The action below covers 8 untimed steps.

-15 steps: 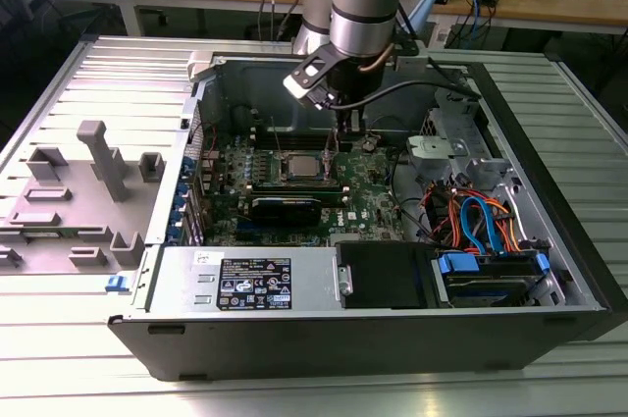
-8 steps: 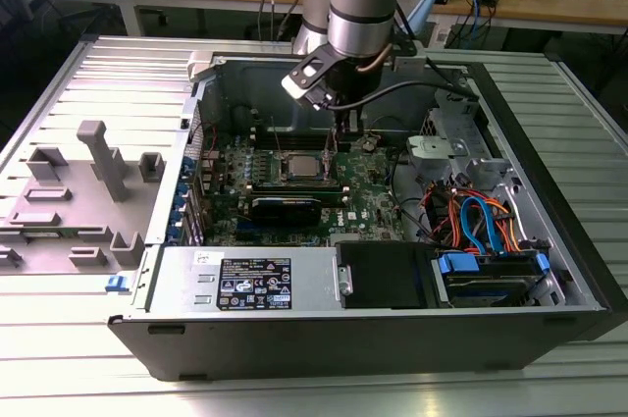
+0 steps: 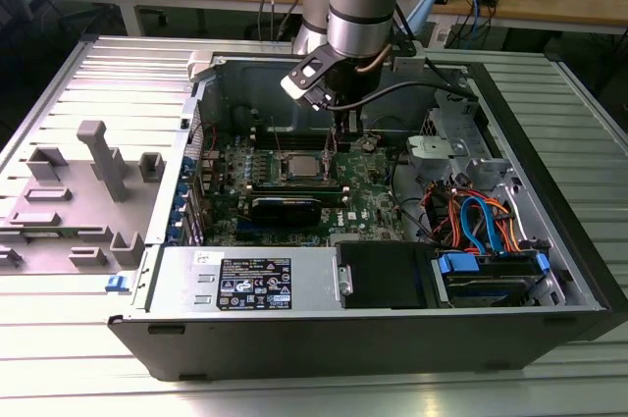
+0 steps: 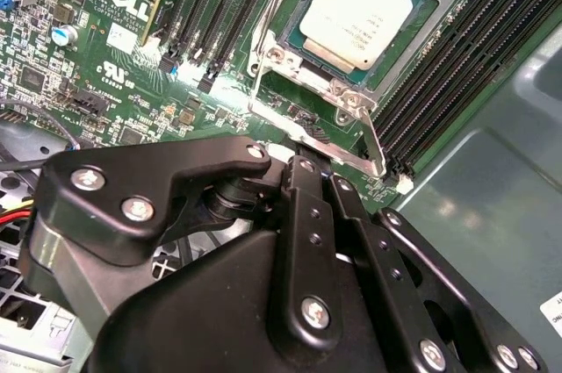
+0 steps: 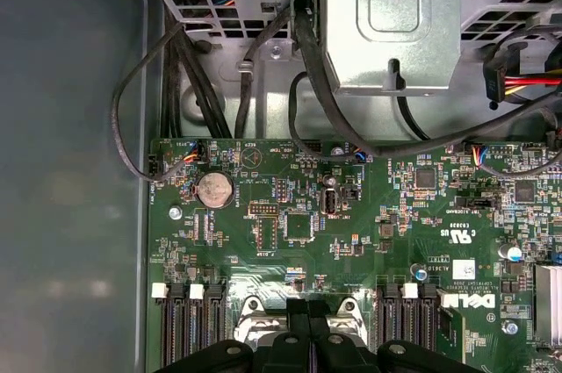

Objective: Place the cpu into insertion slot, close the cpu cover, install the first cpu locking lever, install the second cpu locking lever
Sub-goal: 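Close the cpu cover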

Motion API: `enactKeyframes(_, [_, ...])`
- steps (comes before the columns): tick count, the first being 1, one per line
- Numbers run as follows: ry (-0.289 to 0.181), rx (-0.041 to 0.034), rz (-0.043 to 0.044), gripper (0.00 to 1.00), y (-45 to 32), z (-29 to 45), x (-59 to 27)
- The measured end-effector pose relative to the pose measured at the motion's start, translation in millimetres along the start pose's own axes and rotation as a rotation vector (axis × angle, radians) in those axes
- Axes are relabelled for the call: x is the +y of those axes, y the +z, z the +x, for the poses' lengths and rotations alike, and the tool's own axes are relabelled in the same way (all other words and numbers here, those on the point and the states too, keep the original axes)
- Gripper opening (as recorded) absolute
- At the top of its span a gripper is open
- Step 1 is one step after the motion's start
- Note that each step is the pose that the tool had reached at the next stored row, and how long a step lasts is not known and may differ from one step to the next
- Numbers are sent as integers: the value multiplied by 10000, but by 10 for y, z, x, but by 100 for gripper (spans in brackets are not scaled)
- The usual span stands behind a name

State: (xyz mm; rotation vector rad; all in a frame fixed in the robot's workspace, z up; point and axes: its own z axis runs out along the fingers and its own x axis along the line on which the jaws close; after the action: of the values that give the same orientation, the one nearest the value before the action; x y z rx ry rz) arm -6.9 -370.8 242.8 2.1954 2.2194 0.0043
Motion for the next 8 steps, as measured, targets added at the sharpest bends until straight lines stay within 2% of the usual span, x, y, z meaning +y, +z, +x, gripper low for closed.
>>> enactKeyframes(8, [1,0,0,11,1,0,-10])
